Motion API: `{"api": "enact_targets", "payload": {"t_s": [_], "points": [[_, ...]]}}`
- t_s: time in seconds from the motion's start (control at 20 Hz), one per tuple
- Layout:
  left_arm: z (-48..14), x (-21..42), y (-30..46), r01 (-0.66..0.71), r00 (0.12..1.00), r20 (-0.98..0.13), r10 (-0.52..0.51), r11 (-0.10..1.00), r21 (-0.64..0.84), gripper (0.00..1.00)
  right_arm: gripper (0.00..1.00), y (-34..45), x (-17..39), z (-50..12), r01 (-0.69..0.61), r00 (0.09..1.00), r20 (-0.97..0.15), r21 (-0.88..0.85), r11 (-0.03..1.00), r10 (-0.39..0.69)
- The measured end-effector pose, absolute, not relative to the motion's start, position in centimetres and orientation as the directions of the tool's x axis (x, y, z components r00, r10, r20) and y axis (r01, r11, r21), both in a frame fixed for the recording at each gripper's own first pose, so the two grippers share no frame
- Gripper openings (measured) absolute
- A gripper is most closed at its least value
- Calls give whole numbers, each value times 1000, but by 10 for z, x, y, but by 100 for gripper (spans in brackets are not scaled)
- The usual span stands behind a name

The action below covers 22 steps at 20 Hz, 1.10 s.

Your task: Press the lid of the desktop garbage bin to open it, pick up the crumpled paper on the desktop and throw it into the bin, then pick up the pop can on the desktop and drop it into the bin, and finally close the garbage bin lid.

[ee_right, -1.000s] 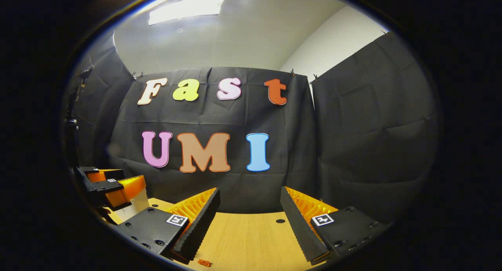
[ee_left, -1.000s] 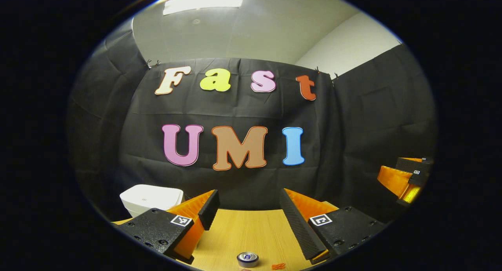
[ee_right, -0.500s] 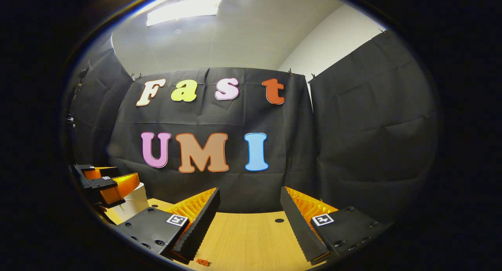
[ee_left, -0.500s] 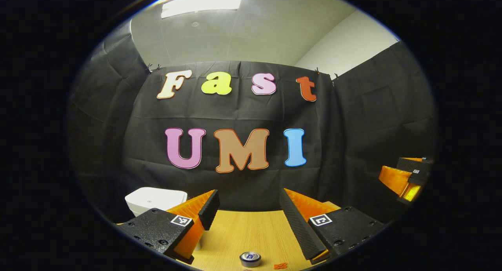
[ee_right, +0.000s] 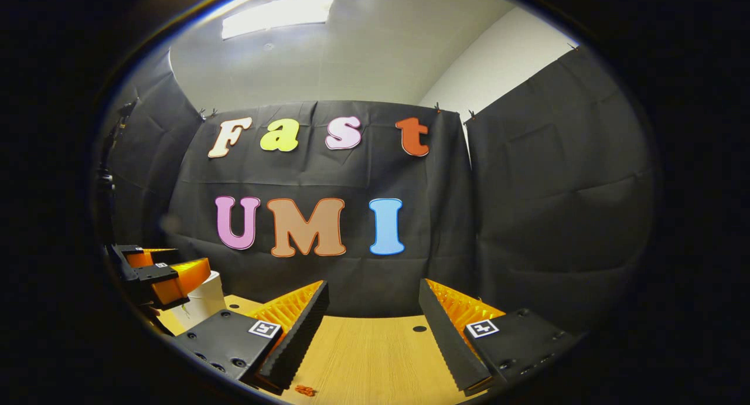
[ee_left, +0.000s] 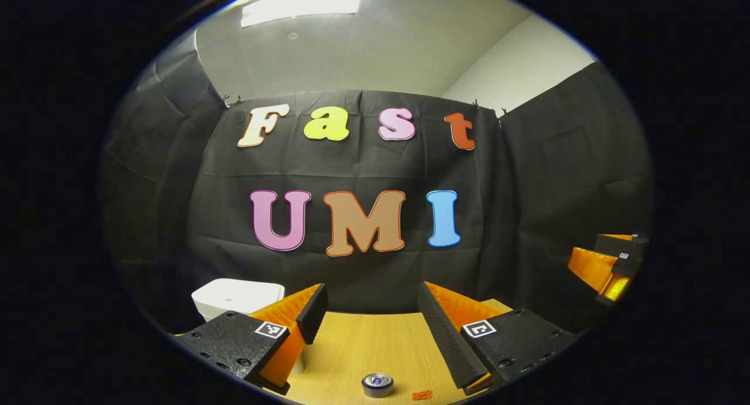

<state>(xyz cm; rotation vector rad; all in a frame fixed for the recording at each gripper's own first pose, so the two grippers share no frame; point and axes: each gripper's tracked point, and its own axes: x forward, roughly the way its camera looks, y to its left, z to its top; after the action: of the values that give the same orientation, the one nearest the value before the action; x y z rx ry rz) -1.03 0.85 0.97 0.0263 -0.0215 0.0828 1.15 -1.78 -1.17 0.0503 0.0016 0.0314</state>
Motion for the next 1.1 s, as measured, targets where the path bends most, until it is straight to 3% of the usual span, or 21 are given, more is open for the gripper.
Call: {"api": "enact_targets", "payload": {"t_s": [0.05,0.25,0.4,0.45,0.5,0.7,1.1], "points": [[8,-11,9,-83,996,21,83,996,27,93,98,-18,11,-12,-33,999,-2,50,998,33],[7,-12,11,-92,996,15,92,995,41,71,98,-17,10,-15,-39,999,-7,43,998,39],[5,-13,12,-104,995,11,104,993,46,42,99,-18,10,-16,-48,999,-9,37,998,49],[4,-14,14,-116,993,8,116,992,48,37,99,-18,10,-17,-54,998,-10,35,998,55],[4,-15,15,-126,992,4,126,991,51,24,99,-19,11,-18,-60,998,-11,34,998,60],[1,-14,13,-150,989,-16,150,988,40,2,99,-25,15,-21,-88,996,-18,40,995,89],[14,-11,51,-275,961,12,275,957,89,0,98,-36,15,-34,-149,988,-20,67,987,151]]}}
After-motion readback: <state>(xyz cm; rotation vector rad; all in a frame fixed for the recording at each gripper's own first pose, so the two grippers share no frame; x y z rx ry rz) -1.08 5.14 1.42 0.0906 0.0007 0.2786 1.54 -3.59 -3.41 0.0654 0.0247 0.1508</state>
